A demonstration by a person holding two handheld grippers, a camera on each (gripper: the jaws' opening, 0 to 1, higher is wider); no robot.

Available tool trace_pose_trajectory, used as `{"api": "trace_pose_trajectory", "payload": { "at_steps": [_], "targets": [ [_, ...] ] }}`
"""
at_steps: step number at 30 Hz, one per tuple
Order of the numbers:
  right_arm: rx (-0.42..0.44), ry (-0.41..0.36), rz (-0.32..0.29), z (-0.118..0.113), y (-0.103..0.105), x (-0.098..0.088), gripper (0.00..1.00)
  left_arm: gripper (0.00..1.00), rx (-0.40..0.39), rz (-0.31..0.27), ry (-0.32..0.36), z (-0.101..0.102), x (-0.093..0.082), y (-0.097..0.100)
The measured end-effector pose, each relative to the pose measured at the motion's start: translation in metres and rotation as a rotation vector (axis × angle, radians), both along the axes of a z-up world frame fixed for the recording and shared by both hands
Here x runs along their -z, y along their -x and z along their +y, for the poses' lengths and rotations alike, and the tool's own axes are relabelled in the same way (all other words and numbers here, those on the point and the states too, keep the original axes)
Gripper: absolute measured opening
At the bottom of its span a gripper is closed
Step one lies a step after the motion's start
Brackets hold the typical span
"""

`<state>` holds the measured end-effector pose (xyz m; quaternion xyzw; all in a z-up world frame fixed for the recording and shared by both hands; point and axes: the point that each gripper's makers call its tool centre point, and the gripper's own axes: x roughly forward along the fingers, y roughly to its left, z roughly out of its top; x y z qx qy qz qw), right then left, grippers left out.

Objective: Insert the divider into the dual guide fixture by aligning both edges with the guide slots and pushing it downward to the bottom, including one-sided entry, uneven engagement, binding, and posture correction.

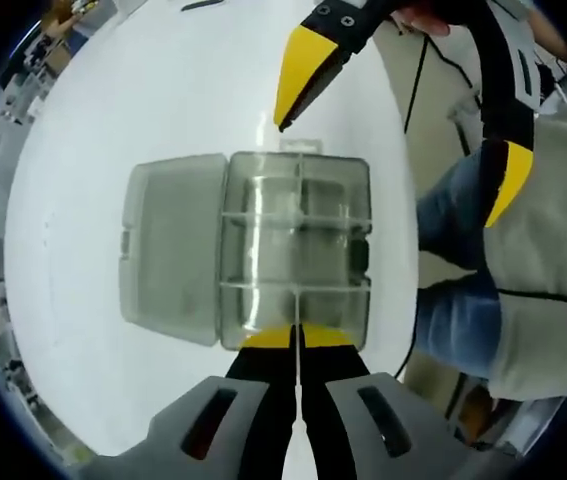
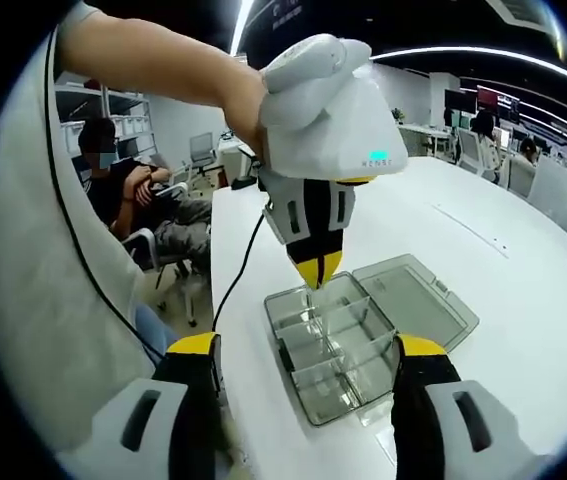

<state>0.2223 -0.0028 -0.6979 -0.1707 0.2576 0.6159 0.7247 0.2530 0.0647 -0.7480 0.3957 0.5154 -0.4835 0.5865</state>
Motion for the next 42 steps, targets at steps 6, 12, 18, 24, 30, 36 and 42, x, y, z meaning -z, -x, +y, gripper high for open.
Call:
{"api": "trace_pose_trajectory", "payload": {
  "at_steps": [6, 12, 18, 24, 30, 36, 42],
  "targets": [
    [0.000, -0.001, -0.001, 0.000, 0.000, 0.000, 0.67, 0.00, 0.009, -0.001, -0.005, 0.000, 0.003, -0.001],
    [-0.001, 0.001, 0.002, -0.001, 0.000, 0.000, 0.67, 0.00, 0.012, -0.001, -0.006, 0.001, 0.006, 0.000],
    [0.000, 0.005, 0.003, -0.003, 0.000, 0.001, 0.67, 0.00, 0.020, 0.001, -0.017, 0.001, 0.010, 0.000],
    [0.000, 0.009, 0.006, -0.004, 0.001, 0.002, 0.67, 0.00, 0.017, 0.001, -0.019, 0.002, 0.014, 0.001],
    [-0.004, 0.012, 0.007, -0.005, 0.001, 0.002, 0.67, 0.00, 0.013, 0.003, -0.019, 0.003, 0.017, 0.000],
    [-0.005, 0.015, 0.006, -0.005, 0.001, 0.002, 0.67, 0.00, 0.008, 0.006, -0.018, 0.004, 0.020, 0.001],
    [-0.003, 0.018, 0.009, -0.007, 0.001, 0.002, 0.67, 0.00, 0.002, 0.009, -0.018, 0.004, 0.024, 0.001]
  ]
}}
